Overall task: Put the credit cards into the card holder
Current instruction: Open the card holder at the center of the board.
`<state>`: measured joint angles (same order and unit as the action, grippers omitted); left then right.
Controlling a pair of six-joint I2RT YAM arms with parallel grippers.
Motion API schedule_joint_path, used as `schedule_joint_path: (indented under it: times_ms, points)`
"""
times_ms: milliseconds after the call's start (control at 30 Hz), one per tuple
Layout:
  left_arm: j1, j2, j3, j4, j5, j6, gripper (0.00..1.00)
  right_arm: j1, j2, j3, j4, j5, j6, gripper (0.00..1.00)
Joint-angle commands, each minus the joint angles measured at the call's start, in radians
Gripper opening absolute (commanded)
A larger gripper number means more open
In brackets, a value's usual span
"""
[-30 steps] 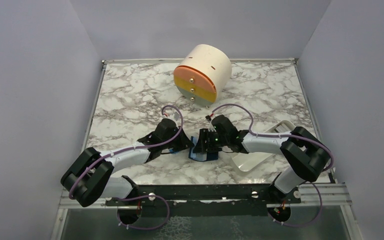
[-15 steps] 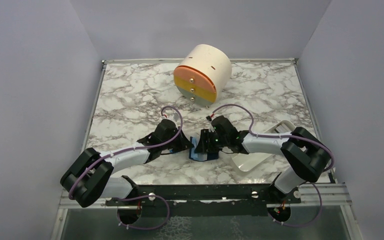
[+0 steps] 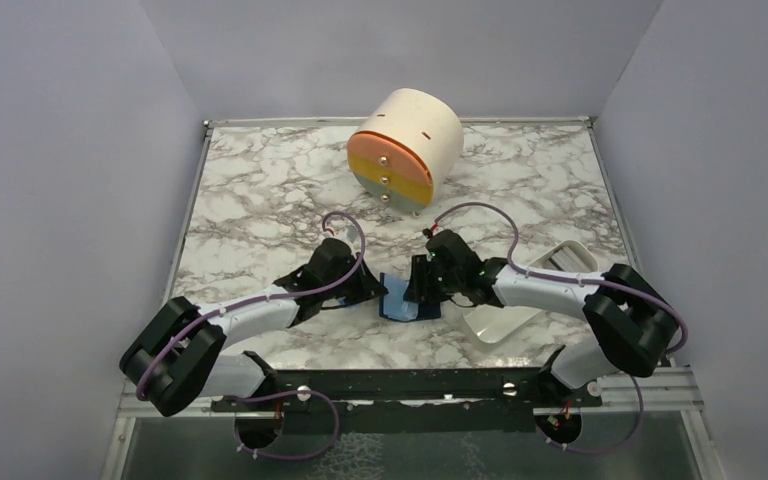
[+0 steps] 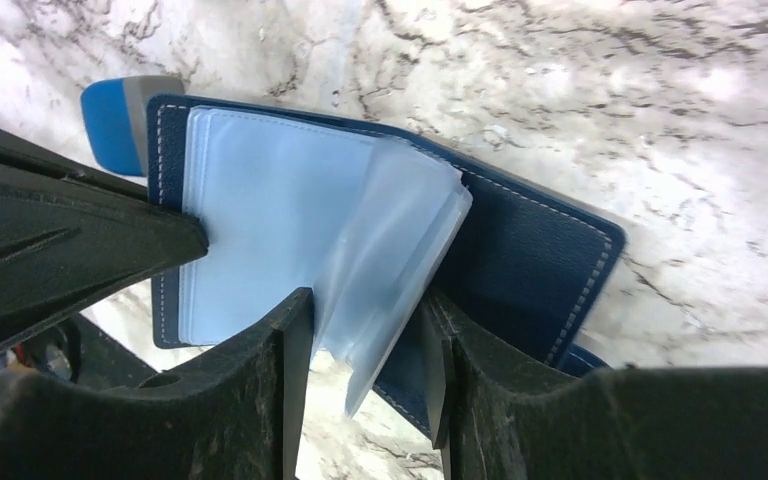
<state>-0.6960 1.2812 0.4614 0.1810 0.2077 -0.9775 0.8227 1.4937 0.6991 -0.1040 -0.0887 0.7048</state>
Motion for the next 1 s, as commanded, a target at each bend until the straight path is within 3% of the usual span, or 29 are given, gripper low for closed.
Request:
schedule_joint_path:
  times_ms: [0, 333, 567, 967]
  points:
    - [0.000, -0.017, 0.025, -0.007, -0.013, 0.022, 0.00, -0.002, -0.045, 0.067, -0.148, 0.141, -0.033, 0.42]
    - [0.000, -0.012, 0.067, 0.004, 0.007, 0.027, 0.00, -0.002, -0.118, 0.180, -0.322, 0.221, -0.060, 0.42]
    - [0.000, 0.014, 0.087, -0.006, -0.015, 0.042, 0.00, -0.002, -0.139, 0.153, -0.172, 0.090, -0.091, 0.39]
    - [0.001, 0.040, 0.088, -0.008, -0.058, 0.064, 0.00, -0.002, 0.096, 0.153, -0.107, 0.092, -0.094, 0.31]
